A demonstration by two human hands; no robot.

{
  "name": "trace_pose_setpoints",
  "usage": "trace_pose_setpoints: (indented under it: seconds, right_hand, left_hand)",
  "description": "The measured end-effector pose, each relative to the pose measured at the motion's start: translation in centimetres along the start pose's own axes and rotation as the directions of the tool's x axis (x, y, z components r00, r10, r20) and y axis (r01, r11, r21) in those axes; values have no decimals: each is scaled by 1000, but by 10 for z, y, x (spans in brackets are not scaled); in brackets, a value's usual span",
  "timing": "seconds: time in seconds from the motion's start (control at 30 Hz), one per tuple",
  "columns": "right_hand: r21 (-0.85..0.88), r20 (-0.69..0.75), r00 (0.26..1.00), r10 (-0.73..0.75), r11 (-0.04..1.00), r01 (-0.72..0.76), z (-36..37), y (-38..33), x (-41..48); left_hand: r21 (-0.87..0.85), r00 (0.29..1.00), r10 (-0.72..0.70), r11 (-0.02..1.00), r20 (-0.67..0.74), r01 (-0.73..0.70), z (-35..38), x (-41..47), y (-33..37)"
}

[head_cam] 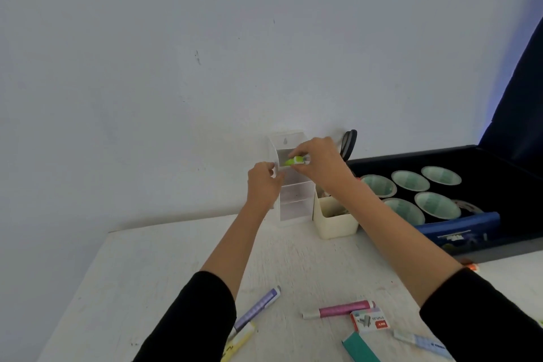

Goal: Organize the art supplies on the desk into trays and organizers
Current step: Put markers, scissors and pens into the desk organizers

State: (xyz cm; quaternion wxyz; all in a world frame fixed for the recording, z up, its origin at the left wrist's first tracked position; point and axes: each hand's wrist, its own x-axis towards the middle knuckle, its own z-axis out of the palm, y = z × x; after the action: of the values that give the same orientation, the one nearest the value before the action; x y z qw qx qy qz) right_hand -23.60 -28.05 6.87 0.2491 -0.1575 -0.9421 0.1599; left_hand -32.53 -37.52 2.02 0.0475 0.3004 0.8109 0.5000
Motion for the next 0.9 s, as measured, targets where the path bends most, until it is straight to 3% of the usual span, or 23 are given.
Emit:
trace_pose_setpoints:
  seconds: [0.2, 0.5, 0.67, 0.77, 0.9]
  right_hand:
    - [-170, 155, 988, 0, 985, 27, 7, -4, 20]
    - [-182, 99, 989, 109, 979, -89, 22, -2, 22]
    - [-271, 139, 985, 106, 960, -65, 27, 2, 19]
    - [-198, 175, 980, 96, 978, -60, 11, 2, 11]
    - [-115, 33, 999, 7, 993, -3, -15, 0, -21]
  left_hand:
    - [97, 997, 70, 993, -28, -67, 7, 10, -6]
    - [141, 992, 107, 985, -65, -97, 9, 8, -7]
    - [135, 999, 21, 990, 46, -27, 4, 2, 0]
    - [141, 985, -69, 989, 156, 47, -5, -9, 3]
    - [58, 981, -139, 990, 135, 132, -13, -35, 5]
